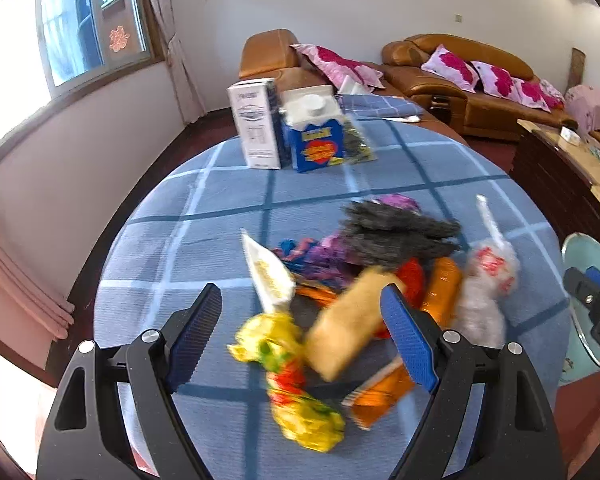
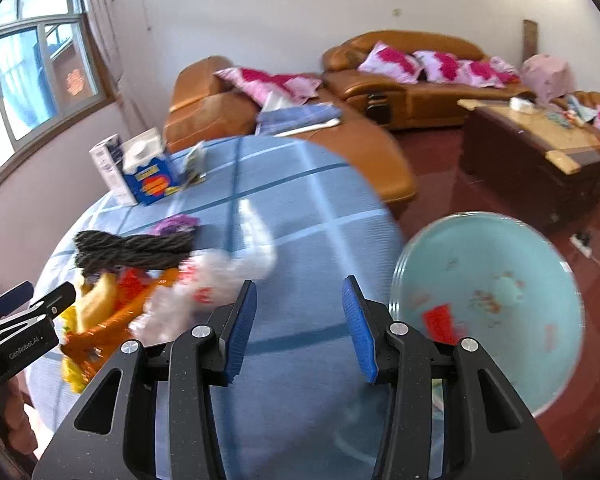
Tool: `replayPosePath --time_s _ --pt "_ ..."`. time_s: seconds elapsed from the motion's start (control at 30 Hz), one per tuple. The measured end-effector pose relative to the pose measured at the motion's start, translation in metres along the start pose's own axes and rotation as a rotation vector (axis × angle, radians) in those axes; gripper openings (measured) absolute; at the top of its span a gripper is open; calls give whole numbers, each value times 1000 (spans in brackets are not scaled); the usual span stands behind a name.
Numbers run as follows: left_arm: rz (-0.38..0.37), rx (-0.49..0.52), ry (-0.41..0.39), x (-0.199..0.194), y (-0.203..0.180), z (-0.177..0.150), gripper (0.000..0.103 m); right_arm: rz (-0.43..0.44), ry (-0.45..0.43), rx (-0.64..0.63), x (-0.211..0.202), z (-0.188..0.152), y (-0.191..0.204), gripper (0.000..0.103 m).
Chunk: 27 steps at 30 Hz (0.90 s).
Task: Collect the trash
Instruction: 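Grasp the clear plastic bag with red print using the right tool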
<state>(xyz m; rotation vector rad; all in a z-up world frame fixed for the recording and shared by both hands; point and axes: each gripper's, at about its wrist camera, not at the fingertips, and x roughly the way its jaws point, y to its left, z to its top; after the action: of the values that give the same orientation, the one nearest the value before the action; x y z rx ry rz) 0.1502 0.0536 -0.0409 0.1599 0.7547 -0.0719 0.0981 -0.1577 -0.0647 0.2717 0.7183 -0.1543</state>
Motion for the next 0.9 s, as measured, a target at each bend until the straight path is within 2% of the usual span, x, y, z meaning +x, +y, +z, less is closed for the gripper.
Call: replayPosePath --time_s 0.03,0.23,0.4,0.47,0.63,0.7,0.9 --pt "6 4 -3 1 4 2 80 13 9 1 3 0 4 53" --pt "3 29 -16 5 19 12 80 77 62 -18 26 9 37 55" --pt "-15 78 -47 3 17 23 81 117 158 21 56 10 45 55" --pt "-21 87 -43 6 16 27 81 138 191 42 66 8 45 49" --pt "-87 71 -28 15 11 37 81 172 189 22 66 11 42 37" --pt "-108 68 -24 18 7 39 81 175 179 22 61 13 39 36" --pt "-169 90 -12 29 -18 48 81 122 60 2 28 29 16 36"
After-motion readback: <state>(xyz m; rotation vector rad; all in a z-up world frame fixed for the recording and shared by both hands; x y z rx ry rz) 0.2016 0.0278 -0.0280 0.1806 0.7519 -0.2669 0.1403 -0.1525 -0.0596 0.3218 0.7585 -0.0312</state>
